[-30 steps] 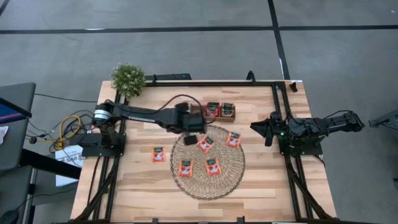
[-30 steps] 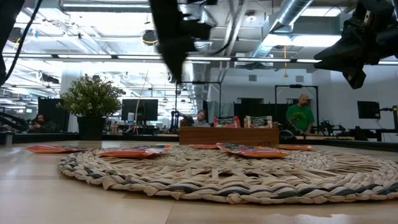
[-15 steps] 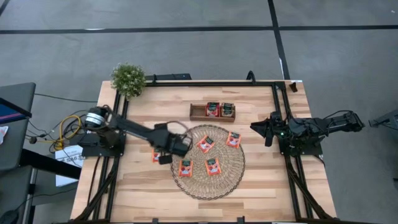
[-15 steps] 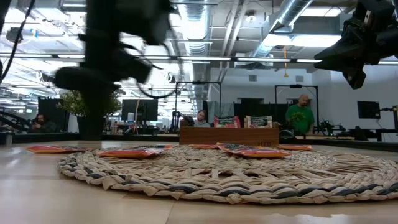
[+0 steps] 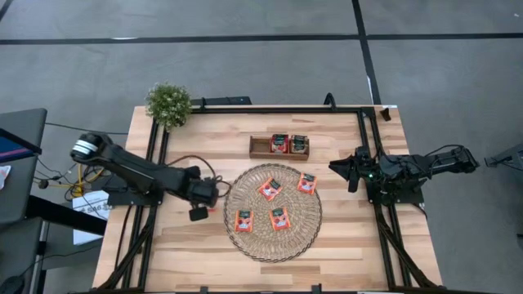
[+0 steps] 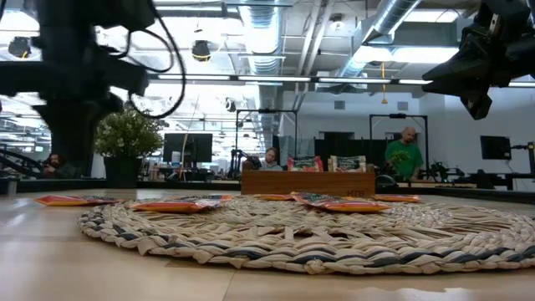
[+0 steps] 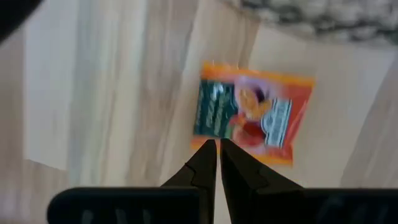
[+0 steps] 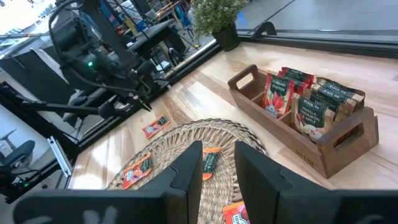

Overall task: Pick & Place Tea
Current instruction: Put the orange tea bag into the left section of the wooden organizer

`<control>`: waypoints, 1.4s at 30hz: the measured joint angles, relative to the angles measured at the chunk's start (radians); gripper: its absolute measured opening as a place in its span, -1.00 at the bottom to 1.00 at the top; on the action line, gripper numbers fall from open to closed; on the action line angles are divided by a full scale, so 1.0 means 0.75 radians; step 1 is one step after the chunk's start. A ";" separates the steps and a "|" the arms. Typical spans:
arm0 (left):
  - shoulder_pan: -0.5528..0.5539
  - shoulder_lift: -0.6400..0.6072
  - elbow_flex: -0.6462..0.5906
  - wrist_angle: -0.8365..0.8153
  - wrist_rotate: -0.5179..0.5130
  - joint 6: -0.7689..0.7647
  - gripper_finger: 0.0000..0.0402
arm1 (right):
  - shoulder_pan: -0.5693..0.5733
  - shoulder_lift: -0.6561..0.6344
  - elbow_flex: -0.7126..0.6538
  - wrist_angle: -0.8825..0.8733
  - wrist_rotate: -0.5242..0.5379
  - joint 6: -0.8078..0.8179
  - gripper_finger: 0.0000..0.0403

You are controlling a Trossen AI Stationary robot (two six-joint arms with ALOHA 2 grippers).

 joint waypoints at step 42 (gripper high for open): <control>0.036 -0.147 -0.165 0.381 0.004 0.162 -0.89 | 0.000 0.000 0.000 0.000 0.001 -0.002 -0.58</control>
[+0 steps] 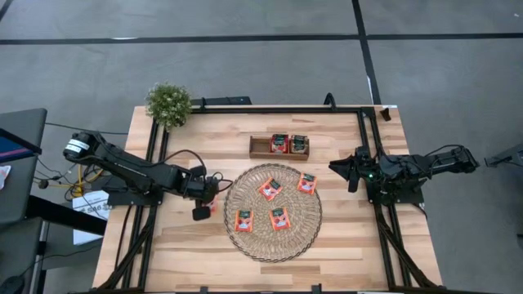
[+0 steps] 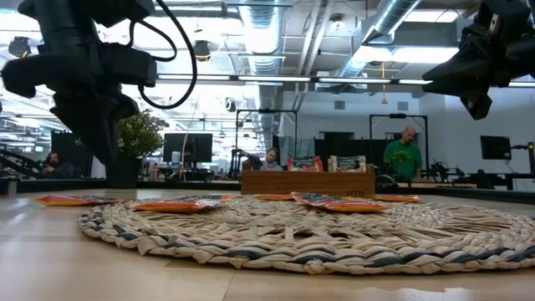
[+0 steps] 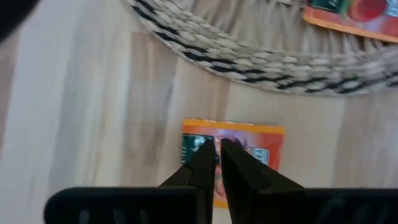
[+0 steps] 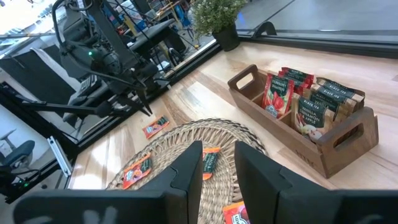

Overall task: Pick & Place Tea
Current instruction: Put the orange tea bag into the left section of the wooden organizer

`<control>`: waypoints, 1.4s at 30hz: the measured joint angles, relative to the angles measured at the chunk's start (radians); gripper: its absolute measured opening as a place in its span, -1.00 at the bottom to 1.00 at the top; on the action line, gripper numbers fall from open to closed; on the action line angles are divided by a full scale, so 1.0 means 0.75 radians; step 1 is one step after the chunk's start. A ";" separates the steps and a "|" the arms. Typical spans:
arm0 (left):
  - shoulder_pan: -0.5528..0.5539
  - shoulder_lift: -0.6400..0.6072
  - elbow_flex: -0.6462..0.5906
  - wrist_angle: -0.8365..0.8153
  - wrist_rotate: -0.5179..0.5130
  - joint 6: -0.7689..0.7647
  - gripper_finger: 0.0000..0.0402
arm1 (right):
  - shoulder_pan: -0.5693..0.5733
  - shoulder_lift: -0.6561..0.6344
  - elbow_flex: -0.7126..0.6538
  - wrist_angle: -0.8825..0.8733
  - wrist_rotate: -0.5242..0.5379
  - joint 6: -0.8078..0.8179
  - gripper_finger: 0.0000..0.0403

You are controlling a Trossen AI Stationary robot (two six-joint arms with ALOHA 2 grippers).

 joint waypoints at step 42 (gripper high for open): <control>0.221 0.164 -0.001 -0.022 0.078 0.145 -0.05 | 0.000 0.000 0.000 0.000 -0.001 -0.009 -0.58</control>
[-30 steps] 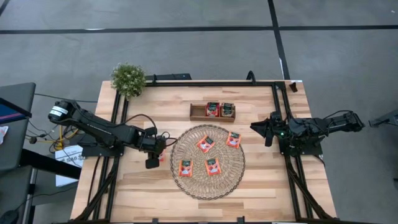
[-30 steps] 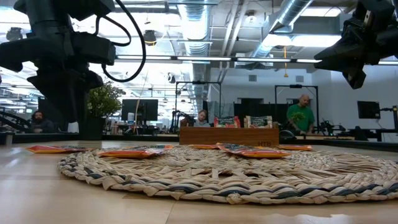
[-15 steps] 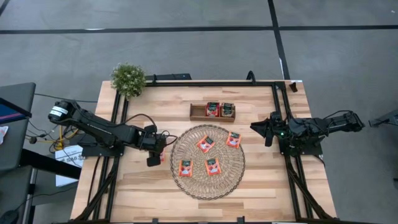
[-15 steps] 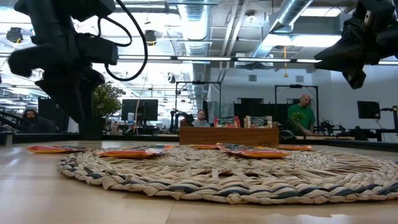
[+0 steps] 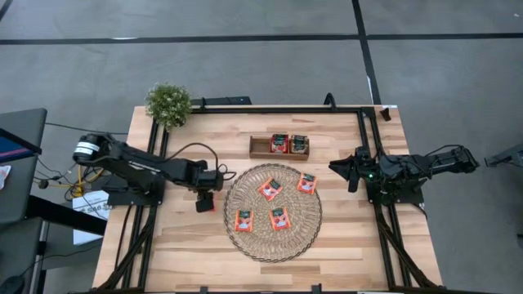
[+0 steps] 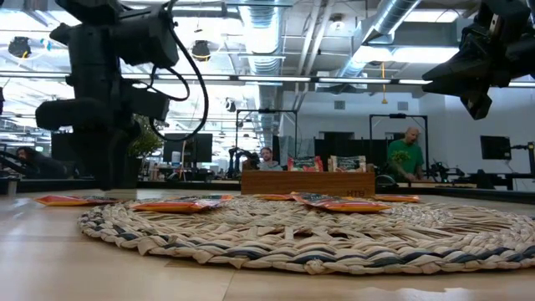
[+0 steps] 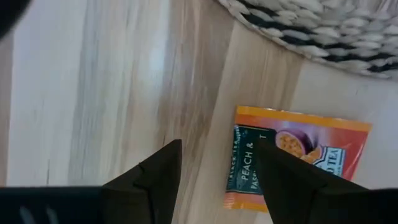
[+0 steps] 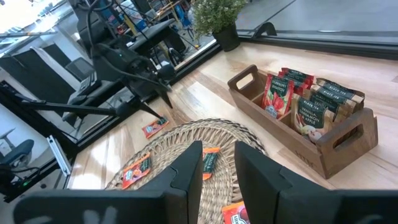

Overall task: Pick & Place Tea
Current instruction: Put the orange tea bag into the left section of the wooden organizer

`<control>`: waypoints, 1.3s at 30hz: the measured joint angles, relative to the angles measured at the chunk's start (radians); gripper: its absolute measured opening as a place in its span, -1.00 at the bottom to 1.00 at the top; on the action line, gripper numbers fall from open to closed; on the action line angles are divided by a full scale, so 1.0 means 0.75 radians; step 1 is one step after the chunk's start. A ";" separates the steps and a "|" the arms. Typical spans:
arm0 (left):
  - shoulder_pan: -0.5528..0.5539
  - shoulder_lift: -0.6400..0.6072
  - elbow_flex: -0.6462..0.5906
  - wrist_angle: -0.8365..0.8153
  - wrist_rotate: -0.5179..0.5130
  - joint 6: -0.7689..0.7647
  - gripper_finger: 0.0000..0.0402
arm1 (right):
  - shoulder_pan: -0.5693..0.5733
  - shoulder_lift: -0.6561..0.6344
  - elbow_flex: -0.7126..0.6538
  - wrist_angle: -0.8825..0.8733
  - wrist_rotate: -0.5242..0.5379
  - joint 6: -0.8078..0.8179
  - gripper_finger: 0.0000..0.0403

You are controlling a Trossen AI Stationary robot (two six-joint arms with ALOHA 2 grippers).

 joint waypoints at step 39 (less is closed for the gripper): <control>0.014 0.008 -0.125 0.102 0.067 -0.060 -1.00 | 0.000 0.000 0.000 0.000 0.000 -0.004 -0.58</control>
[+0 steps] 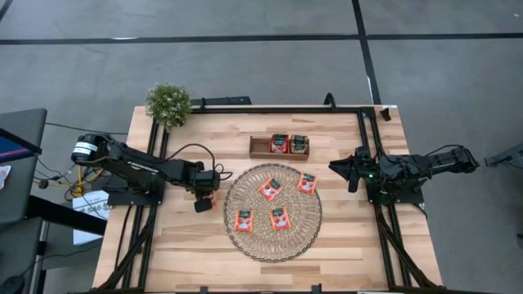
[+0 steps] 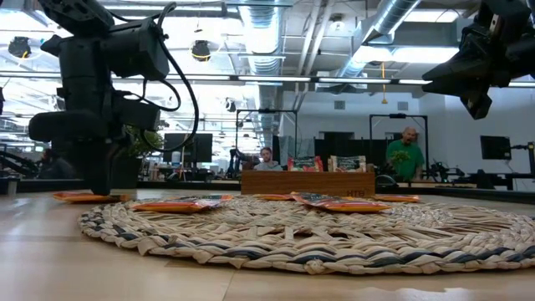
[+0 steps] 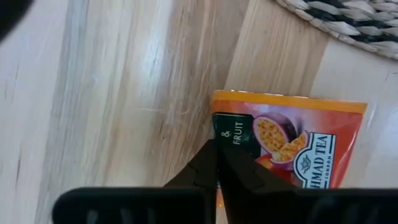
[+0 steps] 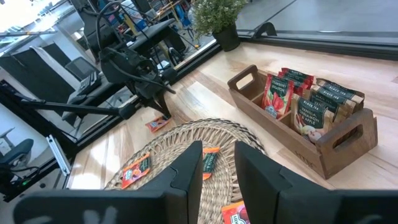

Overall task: Pick & Place Tea
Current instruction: Put the orange tea bag into the left section of the wooden organizer

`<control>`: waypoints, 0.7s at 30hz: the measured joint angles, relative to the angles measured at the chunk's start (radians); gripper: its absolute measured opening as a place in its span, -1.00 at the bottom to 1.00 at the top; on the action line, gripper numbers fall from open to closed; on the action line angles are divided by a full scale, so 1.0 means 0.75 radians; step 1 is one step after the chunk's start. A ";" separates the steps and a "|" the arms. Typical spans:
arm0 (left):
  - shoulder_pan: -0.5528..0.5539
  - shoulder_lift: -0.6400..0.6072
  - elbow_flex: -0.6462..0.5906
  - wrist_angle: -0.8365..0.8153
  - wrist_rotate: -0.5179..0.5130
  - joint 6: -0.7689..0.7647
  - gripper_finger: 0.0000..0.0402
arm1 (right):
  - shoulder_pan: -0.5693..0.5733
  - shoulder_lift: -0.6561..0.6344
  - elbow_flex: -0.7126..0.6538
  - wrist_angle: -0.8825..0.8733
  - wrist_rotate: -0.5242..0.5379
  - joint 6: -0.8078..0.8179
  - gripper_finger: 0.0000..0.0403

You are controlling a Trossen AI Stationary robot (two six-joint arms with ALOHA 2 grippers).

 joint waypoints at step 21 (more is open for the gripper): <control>0.000 0.002 0.633 -0.321 -0.462 0.382 -1.00 | 0.000 0.000 0.000 0.000 0.000 0.001 -0.58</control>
